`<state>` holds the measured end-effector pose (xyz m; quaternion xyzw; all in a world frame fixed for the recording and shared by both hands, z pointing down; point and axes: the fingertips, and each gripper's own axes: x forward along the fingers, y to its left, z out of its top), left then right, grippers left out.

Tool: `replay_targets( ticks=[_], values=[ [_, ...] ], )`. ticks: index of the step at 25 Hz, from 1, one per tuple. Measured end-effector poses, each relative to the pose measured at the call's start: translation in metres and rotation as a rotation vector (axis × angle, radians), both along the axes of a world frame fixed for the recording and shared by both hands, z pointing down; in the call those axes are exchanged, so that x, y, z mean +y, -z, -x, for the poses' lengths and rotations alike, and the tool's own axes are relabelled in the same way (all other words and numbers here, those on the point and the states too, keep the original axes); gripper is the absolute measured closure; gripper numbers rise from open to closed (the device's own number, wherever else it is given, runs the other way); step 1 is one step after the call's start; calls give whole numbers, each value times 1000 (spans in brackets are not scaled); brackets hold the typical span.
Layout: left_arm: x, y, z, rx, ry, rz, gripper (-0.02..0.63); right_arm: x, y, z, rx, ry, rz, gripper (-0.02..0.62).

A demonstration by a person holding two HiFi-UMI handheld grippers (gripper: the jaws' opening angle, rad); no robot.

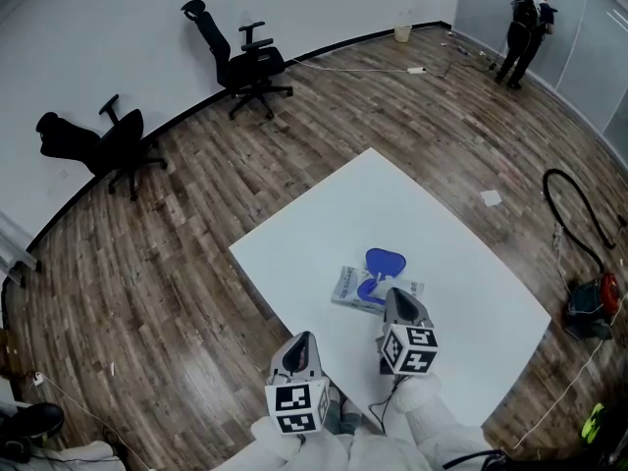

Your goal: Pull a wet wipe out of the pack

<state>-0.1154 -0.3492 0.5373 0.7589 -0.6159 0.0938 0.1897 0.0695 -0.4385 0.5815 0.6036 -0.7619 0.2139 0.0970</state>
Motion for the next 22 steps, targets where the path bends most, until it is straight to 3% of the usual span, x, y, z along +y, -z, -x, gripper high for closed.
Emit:
replay_targets(
  ticks=[22],
  values=[
    [37, 23, -25, 3, -46, -69, 610, 43, 49, -25, -70, -29, -115, 583]
  ],
)
